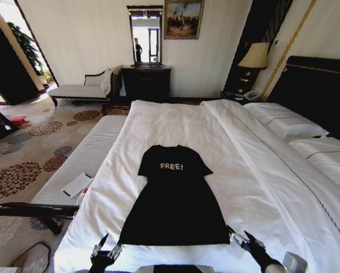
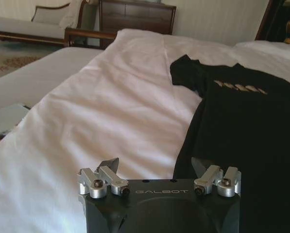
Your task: Fold the clothes on the bed.
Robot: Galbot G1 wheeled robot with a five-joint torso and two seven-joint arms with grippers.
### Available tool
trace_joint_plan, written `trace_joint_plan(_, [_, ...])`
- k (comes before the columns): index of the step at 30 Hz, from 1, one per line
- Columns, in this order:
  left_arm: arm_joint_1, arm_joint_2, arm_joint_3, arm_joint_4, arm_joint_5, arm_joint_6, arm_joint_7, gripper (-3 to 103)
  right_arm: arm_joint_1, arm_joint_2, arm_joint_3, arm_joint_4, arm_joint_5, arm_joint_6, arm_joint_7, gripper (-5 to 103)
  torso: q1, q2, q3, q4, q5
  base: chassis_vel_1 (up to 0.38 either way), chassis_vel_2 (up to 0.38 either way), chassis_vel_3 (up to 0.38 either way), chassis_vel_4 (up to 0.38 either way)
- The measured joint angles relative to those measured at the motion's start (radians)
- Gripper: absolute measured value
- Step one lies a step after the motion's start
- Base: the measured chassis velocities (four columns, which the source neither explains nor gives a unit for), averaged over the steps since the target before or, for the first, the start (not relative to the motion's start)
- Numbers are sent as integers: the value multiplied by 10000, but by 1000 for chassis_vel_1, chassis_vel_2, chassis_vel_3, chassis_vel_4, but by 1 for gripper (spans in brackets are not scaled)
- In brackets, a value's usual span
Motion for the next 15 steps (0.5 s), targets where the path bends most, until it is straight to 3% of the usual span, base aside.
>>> trace_joint_plan(2, [-344, -92, -78, -162, 93, -22, -51, 96, 534, -553, 128, -34, 640, 4, 12, 100, 0, 0, 0, 0, 0, 0, 0, 0, 0])
trace_joint_plan(5, [-719, -146, -101, -222, 305, 88, -55, 100, 1085, -1154, 171, -200, 1019, 4, 14, 100, 0, 0, 0, 2, 1, 0, 0, 0, 0])
trace_joint_plan(8, [-1501, -180, -16, -244, 810, 424, -49, 100, 2134, -2252, 97, -697, 1559, -12, 48, 100, 1, 0, 0, 3, 1, 0, 0, 0, 0])
trace_joint_plan(10, [-1677, -182, 21, -255, 854, 534, -49, 100, 2301, -2419, 56, -817, 1605, -13, 49, 100, 0, -1, 1, 5, 1, 0, 0, 0, 0])
trace_joint_plan(13, [-2852, -130, 354, -163, 895, 1346, -286, 100, 3461, -3216, -466, -1702, 1959, 19, -13, 100, 1, -1, 2, -1, 1, 0, 0, 0, 0])
trace_joint_plan(15, [-3109, -86, 408, -97, 877, 1471, -349, 100, 3822, -3359, -674, -1972, 2140, 18, 20, 100, 0, 0, 1, 0, 0, 0, 0, 0, 0])
